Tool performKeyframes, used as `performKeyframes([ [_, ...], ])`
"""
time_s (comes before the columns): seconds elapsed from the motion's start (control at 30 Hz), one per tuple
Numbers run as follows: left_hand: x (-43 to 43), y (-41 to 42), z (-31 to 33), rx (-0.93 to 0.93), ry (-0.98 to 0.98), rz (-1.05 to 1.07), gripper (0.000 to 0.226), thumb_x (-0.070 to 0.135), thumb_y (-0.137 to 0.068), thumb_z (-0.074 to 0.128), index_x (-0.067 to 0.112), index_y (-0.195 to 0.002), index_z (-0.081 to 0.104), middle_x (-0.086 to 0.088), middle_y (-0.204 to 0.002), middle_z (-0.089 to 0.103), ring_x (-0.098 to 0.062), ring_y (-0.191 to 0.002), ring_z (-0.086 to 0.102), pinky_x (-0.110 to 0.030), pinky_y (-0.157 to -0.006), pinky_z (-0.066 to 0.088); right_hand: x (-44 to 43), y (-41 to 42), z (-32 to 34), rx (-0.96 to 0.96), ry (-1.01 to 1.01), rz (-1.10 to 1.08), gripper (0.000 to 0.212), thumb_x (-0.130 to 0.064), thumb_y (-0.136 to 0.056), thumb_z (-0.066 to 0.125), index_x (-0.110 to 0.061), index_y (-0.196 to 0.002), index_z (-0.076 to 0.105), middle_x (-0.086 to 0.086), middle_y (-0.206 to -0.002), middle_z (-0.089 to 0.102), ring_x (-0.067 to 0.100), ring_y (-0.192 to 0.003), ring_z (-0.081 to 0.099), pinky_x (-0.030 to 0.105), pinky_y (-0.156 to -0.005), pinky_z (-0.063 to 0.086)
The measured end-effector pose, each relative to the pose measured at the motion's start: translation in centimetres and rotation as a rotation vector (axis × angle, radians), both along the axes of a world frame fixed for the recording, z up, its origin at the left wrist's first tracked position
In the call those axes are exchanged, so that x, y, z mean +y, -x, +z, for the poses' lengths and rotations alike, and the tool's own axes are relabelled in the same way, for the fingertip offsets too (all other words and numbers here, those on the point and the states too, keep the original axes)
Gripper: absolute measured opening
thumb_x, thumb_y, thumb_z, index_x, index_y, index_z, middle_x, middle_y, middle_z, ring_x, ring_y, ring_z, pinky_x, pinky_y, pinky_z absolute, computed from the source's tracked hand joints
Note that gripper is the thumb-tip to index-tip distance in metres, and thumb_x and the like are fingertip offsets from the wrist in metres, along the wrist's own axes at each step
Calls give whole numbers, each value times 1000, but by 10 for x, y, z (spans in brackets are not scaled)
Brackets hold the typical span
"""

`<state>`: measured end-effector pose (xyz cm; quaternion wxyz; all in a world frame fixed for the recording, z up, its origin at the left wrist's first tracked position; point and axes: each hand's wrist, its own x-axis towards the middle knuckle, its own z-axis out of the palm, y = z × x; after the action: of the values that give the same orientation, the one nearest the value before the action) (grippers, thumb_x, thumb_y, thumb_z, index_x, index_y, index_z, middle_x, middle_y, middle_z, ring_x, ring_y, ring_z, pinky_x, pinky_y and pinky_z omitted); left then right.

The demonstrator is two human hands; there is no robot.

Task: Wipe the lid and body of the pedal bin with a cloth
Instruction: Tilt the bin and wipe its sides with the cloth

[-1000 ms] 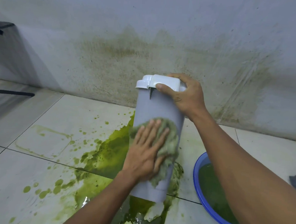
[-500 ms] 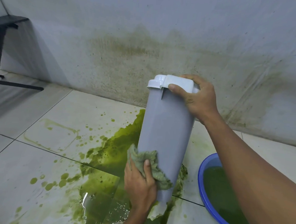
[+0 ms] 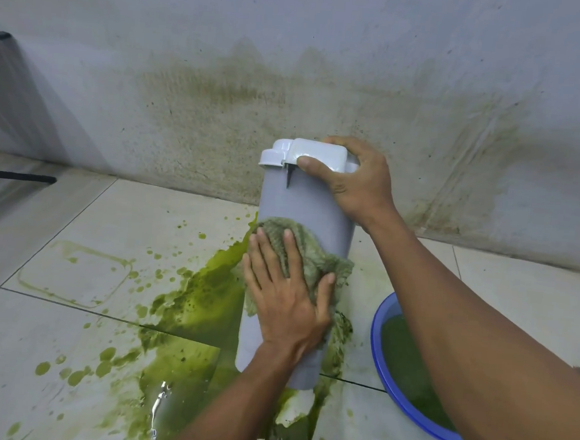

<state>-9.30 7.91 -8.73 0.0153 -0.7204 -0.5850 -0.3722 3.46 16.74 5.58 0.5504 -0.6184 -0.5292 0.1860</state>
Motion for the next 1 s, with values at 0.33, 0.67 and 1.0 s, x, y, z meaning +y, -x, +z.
performKeyframes([
  [0.33,-12,26,-27,-260,-9,-31,64,40,-104,36,14,-161,24,-13,-169,18,-29,-157,14,-43,-128,11,-13,12,-1,-22,-14,7,53,-70,-54,83,-40,-97,69,-20,-108,66,11,-112,57,37,-90,53],
  [0.67,57,51,148,-1336,375,38,40,43,-108,43,14,-98,69,5,-92,69,-18,-89,66,-33,-76,52,-79,33,-8,-167,-139,5,62,-64,-57,84,-32,-108,70,-21,-113,65,4,-109,51,29,-94,45],
  [1.0,39,72,177,146,610,-505,32,41,-105,50,20,-121,68,-4,-125,68,-26,-118,60,-42,-102,44,-172,102,-47,-331,-374,-85,67,-70,-61,81,-24,-110,75,-10,-123,67,17,-124,56,54,-106,37],
])
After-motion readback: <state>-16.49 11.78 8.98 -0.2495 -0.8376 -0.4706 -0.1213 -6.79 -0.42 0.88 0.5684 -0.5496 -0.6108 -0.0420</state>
